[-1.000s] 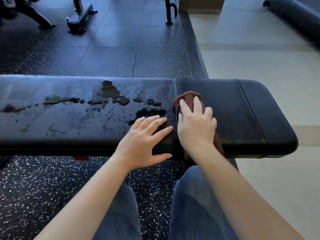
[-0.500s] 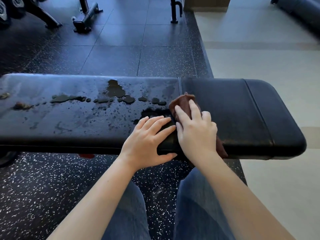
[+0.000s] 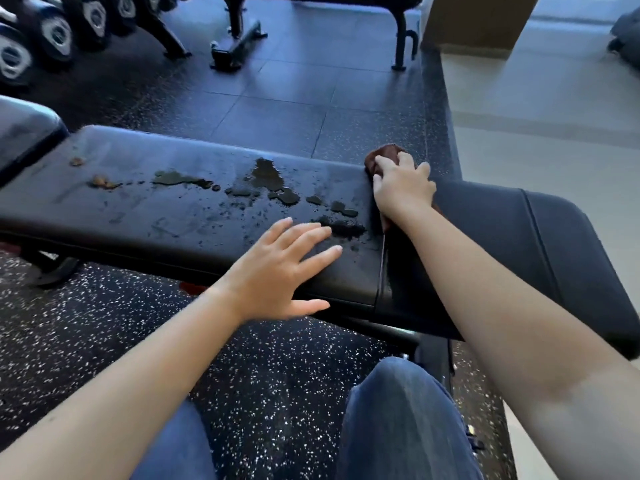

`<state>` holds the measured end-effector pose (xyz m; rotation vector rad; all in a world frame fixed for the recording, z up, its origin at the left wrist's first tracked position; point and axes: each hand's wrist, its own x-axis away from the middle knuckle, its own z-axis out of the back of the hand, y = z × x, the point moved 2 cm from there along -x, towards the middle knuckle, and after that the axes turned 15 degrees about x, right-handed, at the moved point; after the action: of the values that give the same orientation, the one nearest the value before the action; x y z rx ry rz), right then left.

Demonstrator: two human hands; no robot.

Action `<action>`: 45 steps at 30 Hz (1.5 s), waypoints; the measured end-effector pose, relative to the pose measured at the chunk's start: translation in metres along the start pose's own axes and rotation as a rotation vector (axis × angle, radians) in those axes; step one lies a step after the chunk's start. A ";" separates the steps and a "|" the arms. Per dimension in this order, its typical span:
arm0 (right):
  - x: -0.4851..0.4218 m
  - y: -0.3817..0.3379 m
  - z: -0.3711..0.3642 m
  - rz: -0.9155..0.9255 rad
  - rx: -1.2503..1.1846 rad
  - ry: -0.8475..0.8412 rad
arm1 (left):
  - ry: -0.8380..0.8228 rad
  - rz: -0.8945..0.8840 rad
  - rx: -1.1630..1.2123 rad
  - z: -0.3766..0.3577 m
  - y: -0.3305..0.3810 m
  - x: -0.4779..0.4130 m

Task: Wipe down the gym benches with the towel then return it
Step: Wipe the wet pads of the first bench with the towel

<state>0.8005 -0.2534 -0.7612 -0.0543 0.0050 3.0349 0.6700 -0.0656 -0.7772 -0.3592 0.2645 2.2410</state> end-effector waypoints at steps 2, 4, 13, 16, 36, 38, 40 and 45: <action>0.010 -0.008 0.001 -0.021 0.017 0.003 | -0.008 0.004 -0.037 0.005 -0.012 0.008; 0.030 -0.022 0.000 -0.026 0.048 0.016 | -0.003 0.011 -0.029 0.008 -0.022 0.016; 0.150 -0.065 -0.009 -0.144 0.123 0.229 | -0.014 -0.166 0.032 0.008 -0.062 0.046; 0.162 -0.076 -0.009 -0.222 0.145 0.299 | 0.002 -0.188 0.077 0.012 -0.070 0.049; 0.044 -0.058 -0.010 -0.149 0.090 0.107 | -0.058 -0.042 0.170 0.010 -0.072 0.040; 0.011 -0.056 -0.006 -0.121 0.066 0.064 | -0.064 -0.024 0.166 0.009 -0.072 0.040; -0.007 -0.056 -0.004 -0.107 0.060 0.036 | -0.072 -0.003 0.168 0.008 -0.072 0.040; 0.046 -0.062 -0.007 -0.063 0.058 0.100 | -0.061 0.012 0.162 0.007 -0.070 0.040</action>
<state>0.7618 -0.1868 -0.7695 -0.1981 0.0969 2.9636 0.6980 0.0096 -0.7893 -0.2028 0.4135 2.2204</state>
